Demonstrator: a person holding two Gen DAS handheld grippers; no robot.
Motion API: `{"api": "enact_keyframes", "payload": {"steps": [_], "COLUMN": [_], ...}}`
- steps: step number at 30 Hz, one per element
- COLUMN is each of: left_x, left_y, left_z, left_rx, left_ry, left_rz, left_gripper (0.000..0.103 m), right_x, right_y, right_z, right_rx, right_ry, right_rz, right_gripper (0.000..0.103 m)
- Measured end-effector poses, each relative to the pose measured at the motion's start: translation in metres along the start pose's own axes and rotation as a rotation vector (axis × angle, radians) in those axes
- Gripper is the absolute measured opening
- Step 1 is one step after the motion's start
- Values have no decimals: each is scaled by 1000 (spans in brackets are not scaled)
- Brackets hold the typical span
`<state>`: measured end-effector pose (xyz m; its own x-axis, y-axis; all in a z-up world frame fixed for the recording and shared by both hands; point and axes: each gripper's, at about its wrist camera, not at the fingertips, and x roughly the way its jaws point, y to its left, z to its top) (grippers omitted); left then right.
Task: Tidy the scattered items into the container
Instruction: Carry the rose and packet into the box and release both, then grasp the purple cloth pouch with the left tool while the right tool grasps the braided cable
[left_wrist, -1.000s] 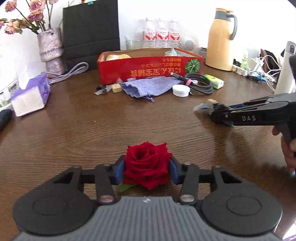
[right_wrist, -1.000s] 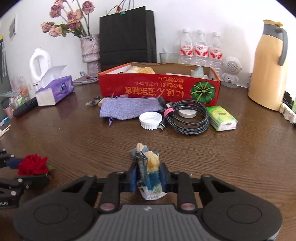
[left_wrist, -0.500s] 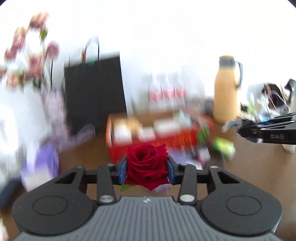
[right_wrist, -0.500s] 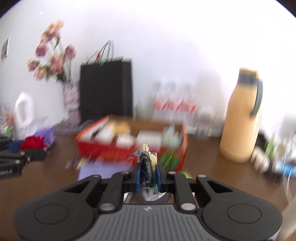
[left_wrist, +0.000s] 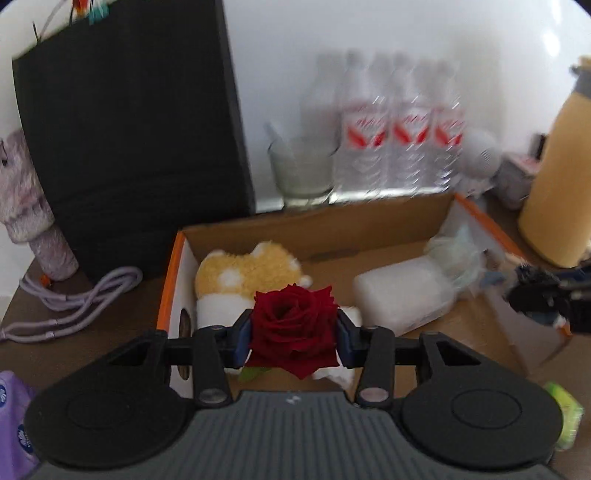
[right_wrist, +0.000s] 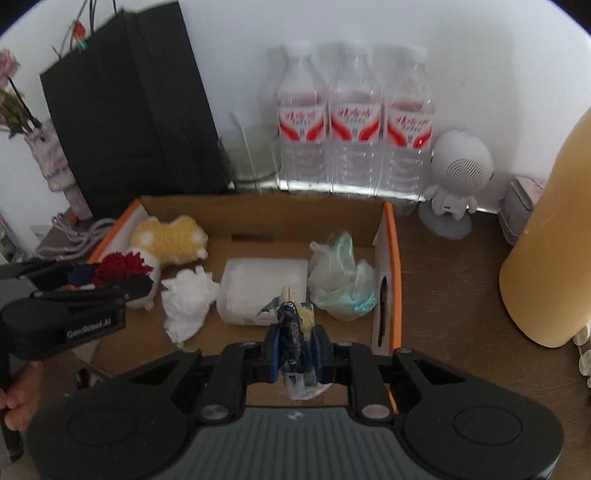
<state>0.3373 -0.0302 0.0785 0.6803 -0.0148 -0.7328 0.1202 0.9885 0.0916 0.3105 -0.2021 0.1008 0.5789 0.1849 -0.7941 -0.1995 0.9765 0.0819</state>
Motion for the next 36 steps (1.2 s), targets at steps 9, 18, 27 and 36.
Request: {"api": "enact_keyframes", "payload": {"steps": [9,18,27,36], "left_x": [15,-50,-111,-182], "left_y": [3,24,24,18], "left_z": [-6,20,-7,-95], "left_rx": [59,-65,-99,-111], "left_ry": [36,108,10,-543], "left_rz": [37,59,148,69], "left_gripper": [74,87,102,103], "right_x": [33,-16,-67,-135], "right_y": [3,-36,12,72], "right_z": [5,23,6,-84], "right_rx": [48,410,250,-136], "right_ry": [47,92,50,-595], "right_rz": [-54,149,29,-108], "right_gripper": [60,75,77,103]}}
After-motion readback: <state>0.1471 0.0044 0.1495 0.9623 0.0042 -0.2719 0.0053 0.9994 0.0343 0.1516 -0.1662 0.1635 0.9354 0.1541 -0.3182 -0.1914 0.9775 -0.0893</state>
